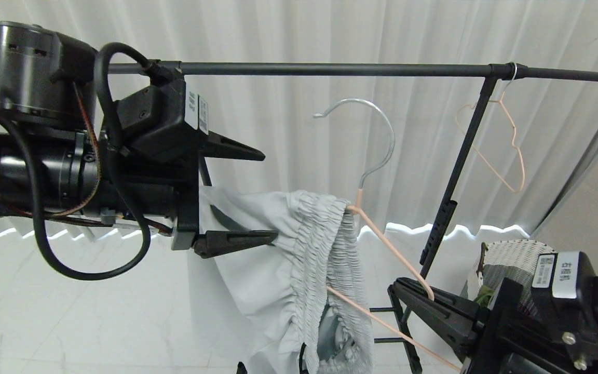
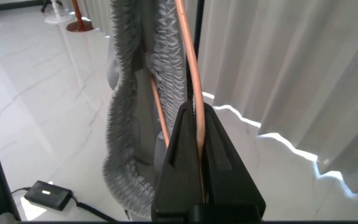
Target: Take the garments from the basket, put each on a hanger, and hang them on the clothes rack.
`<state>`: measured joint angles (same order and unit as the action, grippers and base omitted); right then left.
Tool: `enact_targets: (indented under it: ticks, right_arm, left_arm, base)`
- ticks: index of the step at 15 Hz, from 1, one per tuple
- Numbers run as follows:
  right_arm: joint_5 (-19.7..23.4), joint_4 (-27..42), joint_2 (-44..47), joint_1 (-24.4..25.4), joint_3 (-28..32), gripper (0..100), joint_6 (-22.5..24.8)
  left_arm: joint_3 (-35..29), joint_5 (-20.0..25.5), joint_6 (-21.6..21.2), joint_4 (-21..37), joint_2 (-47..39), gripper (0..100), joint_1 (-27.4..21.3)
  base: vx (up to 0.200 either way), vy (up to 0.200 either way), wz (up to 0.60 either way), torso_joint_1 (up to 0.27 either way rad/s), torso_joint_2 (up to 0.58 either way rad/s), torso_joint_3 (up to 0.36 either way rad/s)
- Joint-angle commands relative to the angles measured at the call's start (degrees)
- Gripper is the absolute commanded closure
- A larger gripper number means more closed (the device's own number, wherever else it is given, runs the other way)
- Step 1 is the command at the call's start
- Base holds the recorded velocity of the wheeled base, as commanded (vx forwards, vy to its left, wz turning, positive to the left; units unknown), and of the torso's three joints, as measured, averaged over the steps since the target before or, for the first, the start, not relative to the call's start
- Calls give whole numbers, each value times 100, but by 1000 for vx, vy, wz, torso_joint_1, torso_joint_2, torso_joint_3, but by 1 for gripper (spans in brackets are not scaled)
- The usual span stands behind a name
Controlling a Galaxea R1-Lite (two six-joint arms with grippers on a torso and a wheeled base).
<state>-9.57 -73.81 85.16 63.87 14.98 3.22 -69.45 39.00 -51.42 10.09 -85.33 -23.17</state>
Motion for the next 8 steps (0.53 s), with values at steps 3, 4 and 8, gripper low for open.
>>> enact_targets:
  ticks: [3,4,8]
  right_arm:
    - [-1,-1,27,91,-4,100,3]
    - [-1,-1,35,144,-4,100,3]
    - [-1,-1,18,170,-4,100,3]
  left_arm:
    - [98,126,-26,10,-168,0,-310]
    - [186,187,-35,10,-159,0,-390]
    - [353,275,-26,1,-159,0,-390]
  base:
    - [0,0,0,0,0,0]
    - [0,0,0,0,0,0]
    - [0,0,0,0,0,0]
